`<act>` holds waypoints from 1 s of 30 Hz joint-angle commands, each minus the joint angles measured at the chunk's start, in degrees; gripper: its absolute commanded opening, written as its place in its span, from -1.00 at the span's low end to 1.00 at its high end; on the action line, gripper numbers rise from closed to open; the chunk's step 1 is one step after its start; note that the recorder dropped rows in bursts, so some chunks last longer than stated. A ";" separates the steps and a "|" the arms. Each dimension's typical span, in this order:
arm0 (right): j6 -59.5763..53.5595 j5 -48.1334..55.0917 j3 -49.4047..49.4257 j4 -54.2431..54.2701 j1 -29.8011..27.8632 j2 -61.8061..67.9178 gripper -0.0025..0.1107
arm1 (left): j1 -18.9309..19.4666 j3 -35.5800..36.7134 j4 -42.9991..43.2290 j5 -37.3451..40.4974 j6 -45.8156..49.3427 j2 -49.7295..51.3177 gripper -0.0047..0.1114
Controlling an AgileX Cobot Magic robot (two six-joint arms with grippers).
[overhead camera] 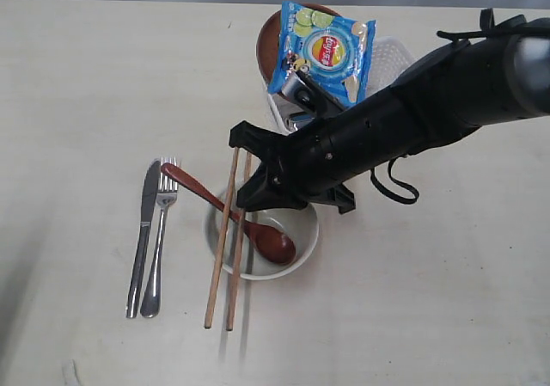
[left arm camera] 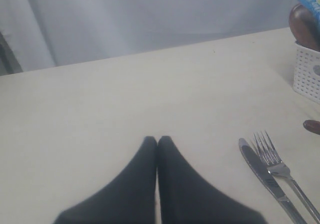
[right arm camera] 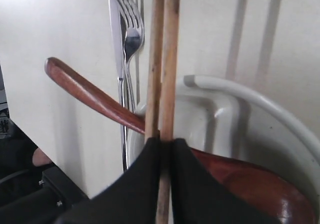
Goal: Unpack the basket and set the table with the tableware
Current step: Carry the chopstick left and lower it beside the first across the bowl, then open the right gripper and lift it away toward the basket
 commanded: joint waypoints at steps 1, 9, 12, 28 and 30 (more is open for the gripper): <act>-2.08 -0.76 -0.31 0.41 0.07 0.10 -0.96 | 0.14 0.13 -0.49 -0.03 -0.02 -0.19 -0.92; -3.53 -0.97 -0.31 3.72 0.07 0.10 -0.14 | 0.14 0.13 -0.49 -0.03 -0.02 -0.19 -0.92; -3.53 -0.97 -0.31 3.80 0.07 0.10 -0.14 | 0.14 0.13 -0.49 -0.03 -0.02 -0.19 -0.92; -5.76 -0.08 -0.31 3.56 2.04 0.10 -0.19 | 0.14 0.13 -0.49 -0.03 -0.02 -0.19 -0.92; -5.76 -0.08 -0.31 3.45 2.04 0.10 -0.19 | 0.14 0.13 -0.49 -0.03 -0.02 -0.19 -0.92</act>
